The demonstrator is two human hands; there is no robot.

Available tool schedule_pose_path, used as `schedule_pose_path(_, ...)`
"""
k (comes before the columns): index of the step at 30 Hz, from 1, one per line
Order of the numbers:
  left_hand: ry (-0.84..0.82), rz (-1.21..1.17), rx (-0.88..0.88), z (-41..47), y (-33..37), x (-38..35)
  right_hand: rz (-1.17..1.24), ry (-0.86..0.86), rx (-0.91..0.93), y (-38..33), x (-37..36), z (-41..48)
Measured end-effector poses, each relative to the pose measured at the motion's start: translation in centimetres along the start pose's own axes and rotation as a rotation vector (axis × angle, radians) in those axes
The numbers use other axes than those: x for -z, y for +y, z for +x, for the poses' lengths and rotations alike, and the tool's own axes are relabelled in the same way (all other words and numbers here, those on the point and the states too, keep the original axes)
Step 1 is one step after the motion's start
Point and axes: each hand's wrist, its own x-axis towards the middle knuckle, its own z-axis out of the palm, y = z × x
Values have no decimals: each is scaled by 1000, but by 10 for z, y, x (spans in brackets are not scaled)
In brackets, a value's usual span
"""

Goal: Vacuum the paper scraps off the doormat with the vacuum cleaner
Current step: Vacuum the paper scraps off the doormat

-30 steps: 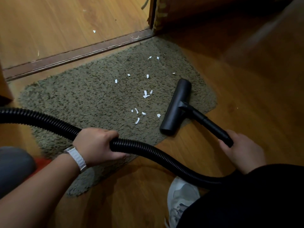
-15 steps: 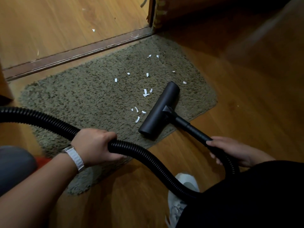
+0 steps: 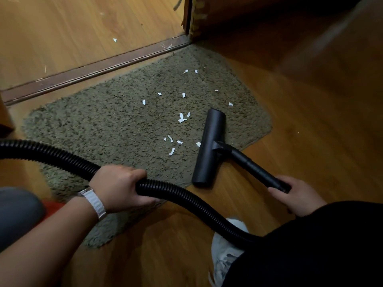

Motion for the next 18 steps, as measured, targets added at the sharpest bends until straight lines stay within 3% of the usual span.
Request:
schedule_pose_path(13,11,-9,-9,-2,3,1,-197,88,198,-28,-7,8)
schedule_pose_path(18,-18,2,8,0,1,1,-159,85,206,-32,-9,8)
